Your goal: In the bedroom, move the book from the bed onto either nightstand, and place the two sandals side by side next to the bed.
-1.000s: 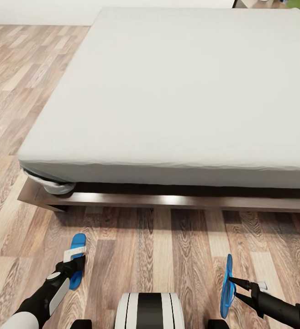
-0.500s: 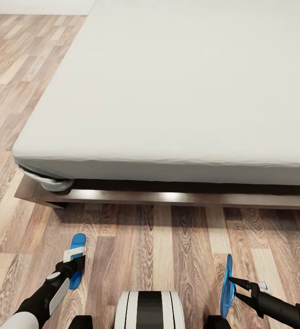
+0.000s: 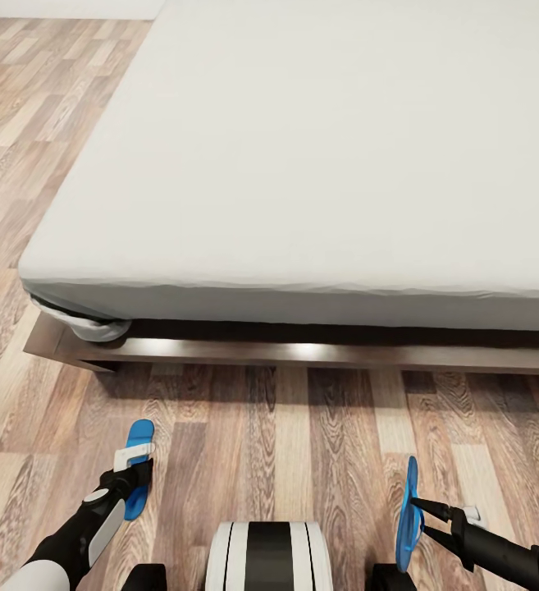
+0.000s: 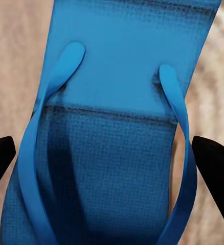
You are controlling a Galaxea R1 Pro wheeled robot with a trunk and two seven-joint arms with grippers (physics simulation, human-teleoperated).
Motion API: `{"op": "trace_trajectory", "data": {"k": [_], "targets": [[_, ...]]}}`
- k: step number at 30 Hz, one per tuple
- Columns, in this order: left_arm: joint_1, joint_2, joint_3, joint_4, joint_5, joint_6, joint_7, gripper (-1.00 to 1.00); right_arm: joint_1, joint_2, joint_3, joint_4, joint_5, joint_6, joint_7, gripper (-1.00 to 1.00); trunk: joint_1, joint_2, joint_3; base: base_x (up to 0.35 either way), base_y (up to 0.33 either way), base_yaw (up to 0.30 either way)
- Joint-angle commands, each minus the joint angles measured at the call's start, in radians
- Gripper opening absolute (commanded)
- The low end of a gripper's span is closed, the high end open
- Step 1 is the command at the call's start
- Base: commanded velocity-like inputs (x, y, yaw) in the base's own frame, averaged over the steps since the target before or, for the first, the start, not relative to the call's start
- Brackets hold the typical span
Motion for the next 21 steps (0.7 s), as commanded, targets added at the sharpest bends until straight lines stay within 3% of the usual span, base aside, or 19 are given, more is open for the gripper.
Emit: {"op": "trace_trajectory", "data": {"k": [1, 21], "targets": [[0.0, 0.001, -0.005, -0.002, 0.007, 0.004, 0.006, -1.0, -0.001, -0.001, 0.005, 0.0, -0.008, 0.006, 0.001, -1.0, 0.0, 0.0, -0.001, 0.0, 0.0, 0.0], [0.0, 0.001, -0.005, -0.002, 0.007, 0.004, 0.006, -1.0, -0.001, -0.001, 0.005, -0.001, -0.008, 0.004, 0.001, -1.0, 0.0, 0.0, -0.001, 0.0, 0.0, 0.0]]}}
